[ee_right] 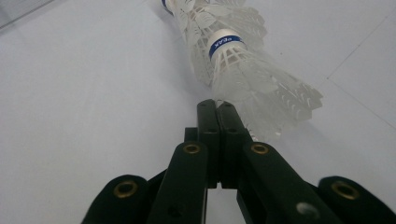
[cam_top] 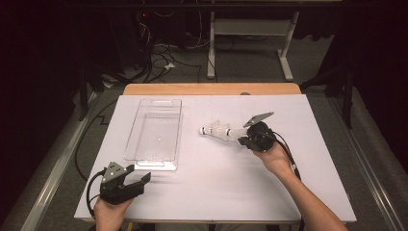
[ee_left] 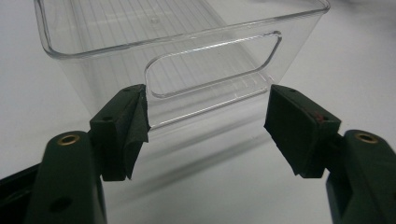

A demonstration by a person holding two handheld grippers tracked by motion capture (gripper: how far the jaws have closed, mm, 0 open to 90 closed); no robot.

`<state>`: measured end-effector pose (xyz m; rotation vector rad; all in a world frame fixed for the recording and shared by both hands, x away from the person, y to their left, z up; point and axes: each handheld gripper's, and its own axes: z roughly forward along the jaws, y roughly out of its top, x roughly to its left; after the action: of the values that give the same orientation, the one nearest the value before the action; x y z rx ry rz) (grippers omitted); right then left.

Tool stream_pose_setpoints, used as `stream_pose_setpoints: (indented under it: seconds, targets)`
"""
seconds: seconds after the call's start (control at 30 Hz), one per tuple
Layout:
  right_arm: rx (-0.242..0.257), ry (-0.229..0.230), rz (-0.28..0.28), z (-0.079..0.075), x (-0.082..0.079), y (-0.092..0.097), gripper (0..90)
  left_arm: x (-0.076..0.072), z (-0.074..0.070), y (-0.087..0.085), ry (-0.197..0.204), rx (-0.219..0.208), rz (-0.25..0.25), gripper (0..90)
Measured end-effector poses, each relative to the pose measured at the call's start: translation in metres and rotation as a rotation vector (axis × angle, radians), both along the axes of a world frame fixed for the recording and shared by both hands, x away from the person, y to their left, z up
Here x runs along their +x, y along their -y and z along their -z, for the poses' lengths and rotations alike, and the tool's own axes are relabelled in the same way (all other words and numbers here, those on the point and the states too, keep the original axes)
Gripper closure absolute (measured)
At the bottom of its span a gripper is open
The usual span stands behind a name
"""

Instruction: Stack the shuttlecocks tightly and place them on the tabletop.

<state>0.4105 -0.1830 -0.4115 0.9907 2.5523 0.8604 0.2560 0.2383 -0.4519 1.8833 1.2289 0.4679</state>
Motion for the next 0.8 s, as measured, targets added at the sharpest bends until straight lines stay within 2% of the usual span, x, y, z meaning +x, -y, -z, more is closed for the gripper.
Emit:
stream_pose_setpoints:
  seconds: [0.8]
  targets:
    - [0.003, -0.016, -0.019, 0.005, 0.014, -0.016, 90.0, 0.0, 0.0, 0.0, 0.0, 0.005, 0.004, 31.3]
